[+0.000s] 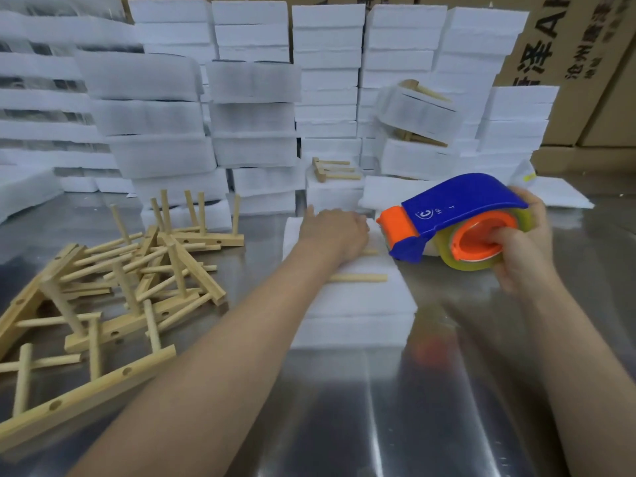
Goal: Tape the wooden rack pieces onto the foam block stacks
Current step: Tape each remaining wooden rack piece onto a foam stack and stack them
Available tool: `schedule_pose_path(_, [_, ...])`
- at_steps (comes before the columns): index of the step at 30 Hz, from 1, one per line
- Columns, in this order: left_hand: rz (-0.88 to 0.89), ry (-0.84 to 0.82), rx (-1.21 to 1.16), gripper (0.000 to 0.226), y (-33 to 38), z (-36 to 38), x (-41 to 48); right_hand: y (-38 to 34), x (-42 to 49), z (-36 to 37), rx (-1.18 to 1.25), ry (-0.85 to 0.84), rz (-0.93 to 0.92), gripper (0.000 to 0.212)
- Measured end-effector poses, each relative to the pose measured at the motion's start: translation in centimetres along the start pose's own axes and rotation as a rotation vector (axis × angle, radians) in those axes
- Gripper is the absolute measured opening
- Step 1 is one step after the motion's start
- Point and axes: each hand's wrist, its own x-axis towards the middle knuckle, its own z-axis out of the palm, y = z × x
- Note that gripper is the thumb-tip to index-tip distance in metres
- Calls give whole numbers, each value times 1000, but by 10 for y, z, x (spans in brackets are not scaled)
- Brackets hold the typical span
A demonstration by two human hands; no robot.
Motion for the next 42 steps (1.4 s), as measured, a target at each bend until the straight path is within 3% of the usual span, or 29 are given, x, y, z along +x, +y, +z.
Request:
schedule_pose_path(5, [34,-144,139,52,-3,4,6,-3,0,-2,-53,-42,28,72])
schedule_pose_path(17, [6,-169,111,65,-3,-2,0,-4,9,-61,-387,-46,6,83])
schedule_pose_path(26, [33,-171,114,63,-3,0,1,-12,10,-98,-392,109,-65,69])
schedule_pose_path(31, [18,-156,177,45,7,-9,0,-13,13,-94,-325,111,-189,56])
schedule_pose_path(34, [138,43,47,26,37,-9,3,-12,11,-94,-327,99,-225,52])
schedule_pose_path(38, [144,-63,-329,24,75,-1,4,-13,10,-91,-329,95,-261,51])
schedule_pose_path(42, [59,-43,-431,30,78,18,6,-14,8,-90,-346,82,-292,52])
